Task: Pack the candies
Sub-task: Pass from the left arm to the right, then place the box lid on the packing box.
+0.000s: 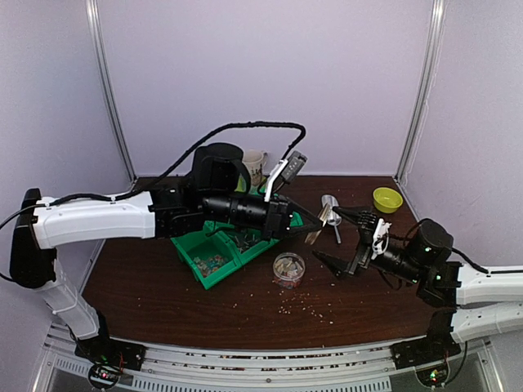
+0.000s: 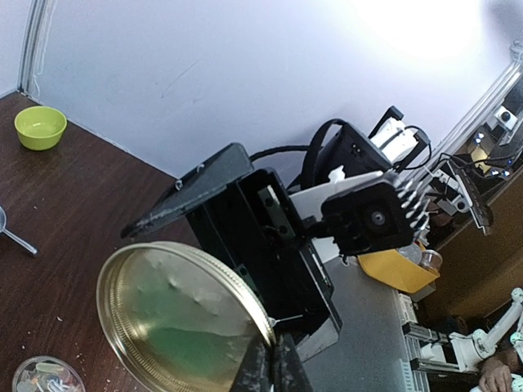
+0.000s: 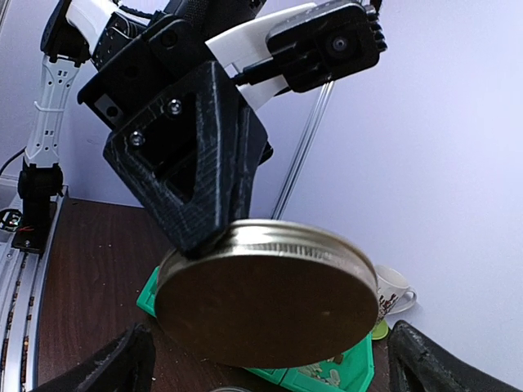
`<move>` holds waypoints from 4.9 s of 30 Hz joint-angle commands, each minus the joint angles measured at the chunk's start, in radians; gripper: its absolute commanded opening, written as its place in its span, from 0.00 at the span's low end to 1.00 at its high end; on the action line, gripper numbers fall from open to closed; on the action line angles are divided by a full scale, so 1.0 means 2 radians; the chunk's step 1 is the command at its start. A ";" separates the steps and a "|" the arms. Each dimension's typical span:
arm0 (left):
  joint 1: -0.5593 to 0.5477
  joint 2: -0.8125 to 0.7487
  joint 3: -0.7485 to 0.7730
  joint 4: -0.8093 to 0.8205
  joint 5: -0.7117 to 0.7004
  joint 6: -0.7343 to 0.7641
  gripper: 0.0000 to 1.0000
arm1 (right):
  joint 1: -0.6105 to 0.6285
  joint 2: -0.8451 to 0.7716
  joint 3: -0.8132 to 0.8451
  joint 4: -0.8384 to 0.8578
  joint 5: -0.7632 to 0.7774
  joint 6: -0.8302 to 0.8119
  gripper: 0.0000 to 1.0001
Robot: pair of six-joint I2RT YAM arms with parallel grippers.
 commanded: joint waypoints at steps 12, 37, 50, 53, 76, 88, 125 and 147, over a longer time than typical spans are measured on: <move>0.003 0.002 -0.024 0.063 0.023 -0.025 0.00 | 0.003 0.020 0.016 0.017 0.002 0.015 0.99; 0.005 -0.002 -0.036 0.066 0.019 -0.028 0.00 | 0.004 0.026 0.020 0.023 0.006 0.031 0.92; 0.016 -0.011 -0.056 0.074 0.006 -0.039 0.24 | 0.004 0.023 0.031 -0.019 0.016 0.028 0.89; 0.019 -0.018 -0.063 0.074 0.003 -0.039 0.38 | 0.004 0.021 0.036 -0.038 0.023 0.031 0.88; 0.076 -0.182 -0.229 -0.057 -0.234 -0.009 0.91 | 0.004 0.086 0.243 -0.452 0.076 0.086 0.87; 0.081 -0.227 -0.270 -0.087 -0.278 -0.028 0.92 | 0.001 0.215 0.345 -0.579 0.043 0.061 0.89; 0.081 -0.314 -0.337 -0.117 -0.319 -0.059 0.93 | -0.059 0.564 0.692 -0.915 -0.013 -0.020 0.90; 0.081 -0.303 -0.355 -0.089 -0.307 -0.075 0.93 | -0.046 0.615 0.749 -0.944 0.002 -0.019 0.90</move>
